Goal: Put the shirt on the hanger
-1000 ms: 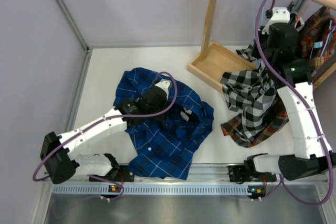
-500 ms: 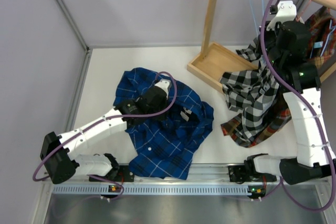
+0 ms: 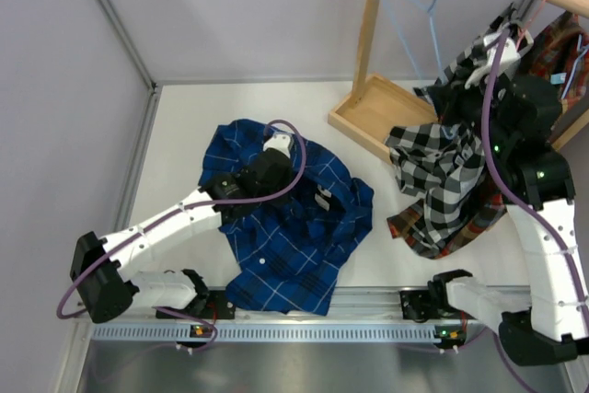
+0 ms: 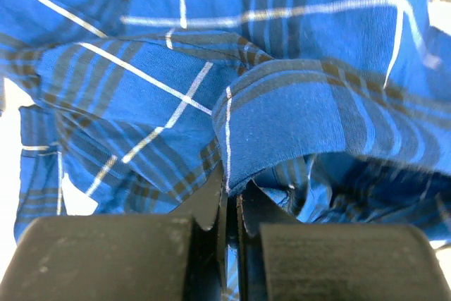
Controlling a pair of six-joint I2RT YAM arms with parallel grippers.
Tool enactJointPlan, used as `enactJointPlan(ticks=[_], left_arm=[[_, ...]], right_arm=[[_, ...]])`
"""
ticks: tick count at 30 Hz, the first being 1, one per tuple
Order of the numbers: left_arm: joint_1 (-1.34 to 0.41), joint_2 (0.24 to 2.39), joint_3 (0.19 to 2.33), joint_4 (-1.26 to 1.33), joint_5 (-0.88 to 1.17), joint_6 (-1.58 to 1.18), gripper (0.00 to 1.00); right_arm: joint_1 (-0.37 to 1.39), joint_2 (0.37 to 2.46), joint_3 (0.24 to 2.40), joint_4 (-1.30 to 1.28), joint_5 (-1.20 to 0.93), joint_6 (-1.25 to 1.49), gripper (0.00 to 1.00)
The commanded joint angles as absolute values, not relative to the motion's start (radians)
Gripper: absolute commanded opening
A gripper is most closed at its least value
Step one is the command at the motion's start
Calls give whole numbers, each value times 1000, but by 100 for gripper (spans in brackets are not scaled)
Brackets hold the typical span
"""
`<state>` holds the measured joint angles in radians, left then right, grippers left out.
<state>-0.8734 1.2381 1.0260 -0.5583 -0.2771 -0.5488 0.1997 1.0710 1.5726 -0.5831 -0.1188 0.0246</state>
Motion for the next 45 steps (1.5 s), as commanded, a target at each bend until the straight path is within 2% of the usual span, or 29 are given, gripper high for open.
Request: enactJointPlan(ticks=[1, 5, 7, 12, 17, 26, 34, 39, 45], left_arm=[[-850, 1209, 1097, -494, -365, -591, 0], [-754, 1249, 1140, -479, -307, -601, 0], [-707, 1285, 1157, -454, -206, -598, 0], [-615, 1384, 1236, -440, -85, -563, 0], [-586, 1437, 1284, -437, -51, -564, 0], [-546, 1494, 1348, -437, -5, -591, 0], [-545, 1502, 1333, -419, 143, -601, 0], [-561, 1477, 1335, -419, 282, -563, 0], [-610, 1433, 1361, -518, 321, -407, 0]], right_arm=[[190, 961, 1453, -554, -375, 84, 0], [190, 769, 1228, -583, -547, 115, 0], [192, 669, 1168, -586, -586, 129, 0], [192, 568, 1071, -737, -719, 101, 0], [251, 491, 965, -781, -697, 123, 0], [318, 489, 905, -828, -592, 123, 0], [321, 586, 920, -833, -456, 118, 0], [325, 692, 943, -812, -498, 132, 0], [432, 739, 891, -599, -618, 207, 0]])
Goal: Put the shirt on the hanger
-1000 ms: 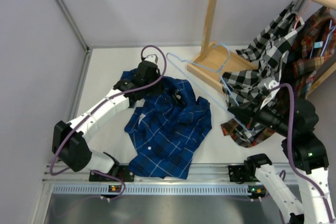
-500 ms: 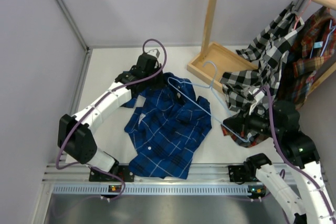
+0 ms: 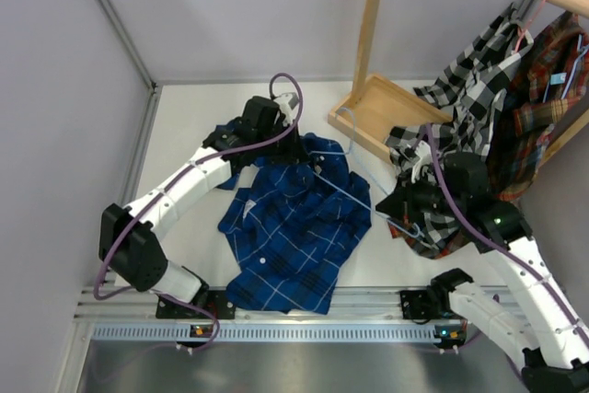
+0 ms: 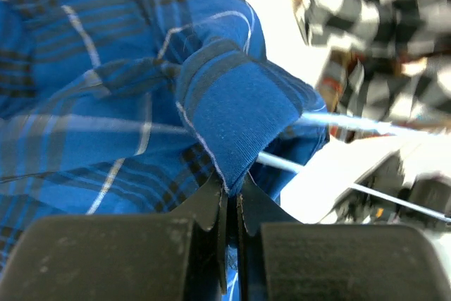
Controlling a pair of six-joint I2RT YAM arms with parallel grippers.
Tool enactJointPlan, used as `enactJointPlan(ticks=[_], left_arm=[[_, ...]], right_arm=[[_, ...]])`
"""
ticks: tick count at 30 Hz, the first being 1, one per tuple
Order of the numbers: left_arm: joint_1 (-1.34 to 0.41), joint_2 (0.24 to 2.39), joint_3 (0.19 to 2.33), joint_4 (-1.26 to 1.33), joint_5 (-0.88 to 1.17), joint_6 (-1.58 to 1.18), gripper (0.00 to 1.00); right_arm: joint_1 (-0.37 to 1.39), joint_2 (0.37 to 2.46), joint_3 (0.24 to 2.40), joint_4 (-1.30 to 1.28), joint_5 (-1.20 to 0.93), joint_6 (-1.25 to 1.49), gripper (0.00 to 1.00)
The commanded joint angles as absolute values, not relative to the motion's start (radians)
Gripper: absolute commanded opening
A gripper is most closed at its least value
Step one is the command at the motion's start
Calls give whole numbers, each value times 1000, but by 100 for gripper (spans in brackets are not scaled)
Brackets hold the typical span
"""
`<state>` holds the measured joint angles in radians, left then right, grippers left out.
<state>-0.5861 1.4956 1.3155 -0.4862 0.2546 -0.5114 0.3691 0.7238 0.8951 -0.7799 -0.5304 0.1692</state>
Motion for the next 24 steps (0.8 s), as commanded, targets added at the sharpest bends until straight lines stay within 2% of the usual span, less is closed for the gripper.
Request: enactJointPlan(ticks=[1, 4, 8, 15, 18, 24], left_arm=[[-618, 1433, 1371, -544, 308, -361, 0], [-624, 1431, 1408, -632, 215, -305, 0], [-623, 1417, 1471, -721, 32, -276, 0], [-627, 1315, 1515, -749, 109, -223, 0], [-629, 1301, 1566, -811, 112, -192, 0], [-644, 1318, 1707, -914, 25, -132, 0]], right_arm=[[471, 755, 878, -563, -680, 199, 0], [515, 818, 842, -428, -814, 187, 0], [526, 859, 793, -243, -844, 187, 0], [535, 932, 693, 243, -807, 313, 0], [564, 983, 742, 310, -808, 302, 0], [652, 1095, 810, 370, -635, 302, 0]])
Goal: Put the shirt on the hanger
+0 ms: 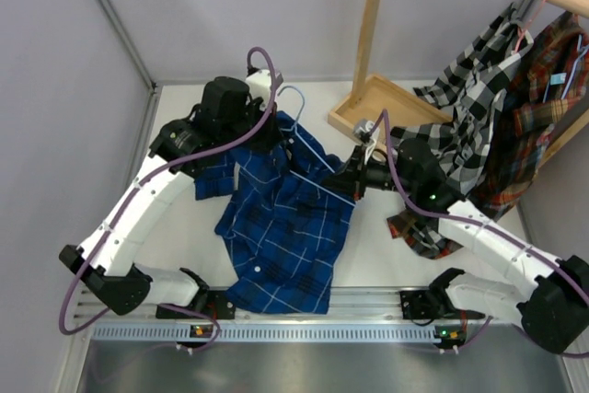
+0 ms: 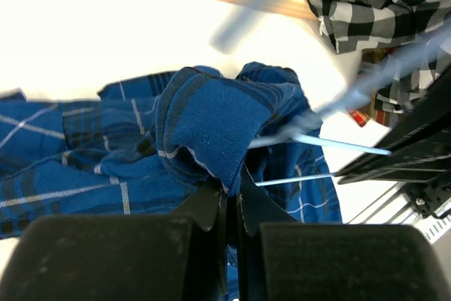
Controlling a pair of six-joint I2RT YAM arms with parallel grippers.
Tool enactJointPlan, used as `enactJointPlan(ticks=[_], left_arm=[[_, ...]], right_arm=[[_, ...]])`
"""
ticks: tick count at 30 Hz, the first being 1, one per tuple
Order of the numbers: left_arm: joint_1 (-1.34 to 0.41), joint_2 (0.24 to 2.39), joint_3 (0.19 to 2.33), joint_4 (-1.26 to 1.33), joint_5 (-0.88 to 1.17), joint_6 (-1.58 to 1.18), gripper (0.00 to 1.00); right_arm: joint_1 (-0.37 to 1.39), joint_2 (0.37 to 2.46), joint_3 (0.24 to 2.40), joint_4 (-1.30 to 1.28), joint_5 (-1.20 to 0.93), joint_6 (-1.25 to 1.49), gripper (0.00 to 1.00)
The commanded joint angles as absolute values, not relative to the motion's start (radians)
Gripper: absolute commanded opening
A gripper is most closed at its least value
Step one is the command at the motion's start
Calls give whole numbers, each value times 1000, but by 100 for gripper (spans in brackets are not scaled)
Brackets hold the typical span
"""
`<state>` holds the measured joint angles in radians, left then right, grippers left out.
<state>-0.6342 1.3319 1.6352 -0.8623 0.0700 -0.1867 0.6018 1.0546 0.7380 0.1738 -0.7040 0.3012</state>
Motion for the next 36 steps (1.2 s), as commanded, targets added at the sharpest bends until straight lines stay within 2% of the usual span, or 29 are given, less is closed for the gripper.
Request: enactJointPlan(ticks=[1, 8, 13, 16, 20, 21, 22, 23, 26, 28, 32, 33, 36], left_arm=[[-647, 1316, 1719, -922, 17, -127, 0], [-701, 1302, 1782, -927, -64, -52, 0], [-758, 1296, 1760, -940, -80, -15, 2], [-802, 1311, 1762, -969, -171, -8, 3], [-811, 1313, 1787, -974, -264, -17, 58], [-813, 1307, 1796, -973, -255, -21, 78], [-813, 1299, 1807, -963, -247, -21, 92], [-813, 1295, 1827, -956, -239, -14, 98], [-813, 1272, 1856, -913, -189, 55, 98], [-811, 1253, 1859, -847, -231, 86, 98], [-808, 1187, 1712, -602, -315, 248, 98], [-798, 1178, 1656, -572, -292, 323, 98], [-711, 1216, 1683, -682, 28, 476, 98]], right_arm=[[661, 1104, 808, 385, -577, 313, 0], [730, 1123, 776, 528, -489, 342, 0], [735, 1089, 678, 708, -416, 409, 0], [735, 1095, 658, 761, -425, 439, 0], [739, 1112, 618, 857, -434, 463, 0], [739, 1118, 589, 891, -431, 485, 0], [739, 1123, 575, 928, -426, 492, 0], [739, 1127, 563, 992, -428, 502, 0], [739, 1169, 531, 1104, -422, 541, 0], [738, 1198, 525, 1132, -428, 557, 0], [738, 1197, 509, 1141, -419, 551, 0], [733, 1180, 512, 1102, -422, 536, 0], [727, 1123, 514, 987, -431, 487, 0]])
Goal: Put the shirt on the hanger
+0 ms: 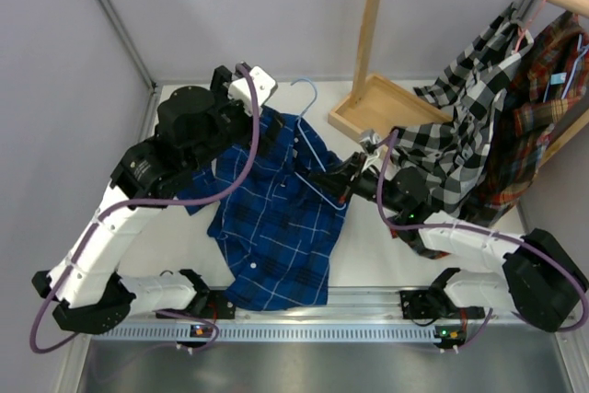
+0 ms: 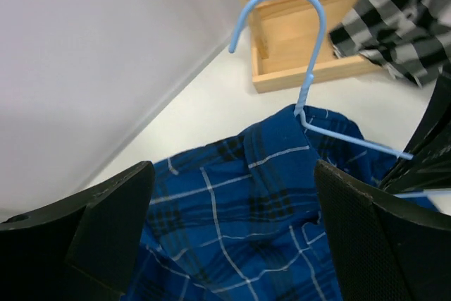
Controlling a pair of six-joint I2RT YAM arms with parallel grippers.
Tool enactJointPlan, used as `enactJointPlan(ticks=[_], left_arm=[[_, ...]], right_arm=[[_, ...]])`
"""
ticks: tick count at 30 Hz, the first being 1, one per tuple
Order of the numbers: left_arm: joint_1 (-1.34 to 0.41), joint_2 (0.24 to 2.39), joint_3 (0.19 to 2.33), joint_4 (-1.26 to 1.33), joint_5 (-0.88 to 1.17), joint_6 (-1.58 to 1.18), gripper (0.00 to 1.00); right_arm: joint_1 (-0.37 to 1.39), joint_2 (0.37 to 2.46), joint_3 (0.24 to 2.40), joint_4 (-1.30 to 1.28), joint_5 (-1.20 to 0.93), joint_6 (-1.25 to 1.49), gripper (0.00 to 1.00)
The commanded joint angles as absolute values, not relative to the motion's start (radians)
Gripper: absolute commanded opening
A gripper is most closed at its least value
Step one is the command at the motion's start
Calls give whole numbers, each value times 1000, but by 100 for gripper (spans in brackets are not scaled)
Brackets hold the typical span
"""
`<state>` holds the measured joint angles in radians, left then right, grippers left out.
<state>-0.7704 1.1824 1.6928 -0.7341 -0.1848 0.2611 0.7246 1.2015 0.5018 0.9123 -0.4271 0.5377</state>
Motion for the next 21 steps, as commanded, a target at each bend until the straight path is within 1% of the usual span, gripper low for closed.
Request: enactJointPlan(ticks=[1, 2, 4, 5, 8, 12, 15, 19, 21], left_arm=[[-690, 1226, 1680, -715, 155, 524, 98], [-677, 1227, 1671, -728, 292, 563, 98], [-615, 1239, 1693, -732, 404, 598, 98], [-597, 1261, 1716, -745, 523, 600, 98], [-583, 1310, 1796, -819, 624, 630, 98], [-583, 1342, 1833, -945, 661, 669, 98], [-584, 1319, 1804, -960, 683, 661, 98], [-586, 1321, 1816, -1009, 701, 637, 93], [-591, 1328, 1816, -1043, 710, 623, 93]], right_arm=[[723, 1106, 514, 958, -449, 477, 0], [718, 1074, 511, 928, -460, 468, 0], [709, 1039, 506, 826, -485, 427, 0], [709, 1022, 499, 804, -492, 410, 0], [684, 954, 456, 781, -526, 396, 0], [647, 879, 413, 747, -593, 396, 0], [641, 825, 416, 681, -641, 361, 0], [641, 763, 434, 577, -686, 288, 0], [641, 726, 437, 548, -698, 269, 0]])
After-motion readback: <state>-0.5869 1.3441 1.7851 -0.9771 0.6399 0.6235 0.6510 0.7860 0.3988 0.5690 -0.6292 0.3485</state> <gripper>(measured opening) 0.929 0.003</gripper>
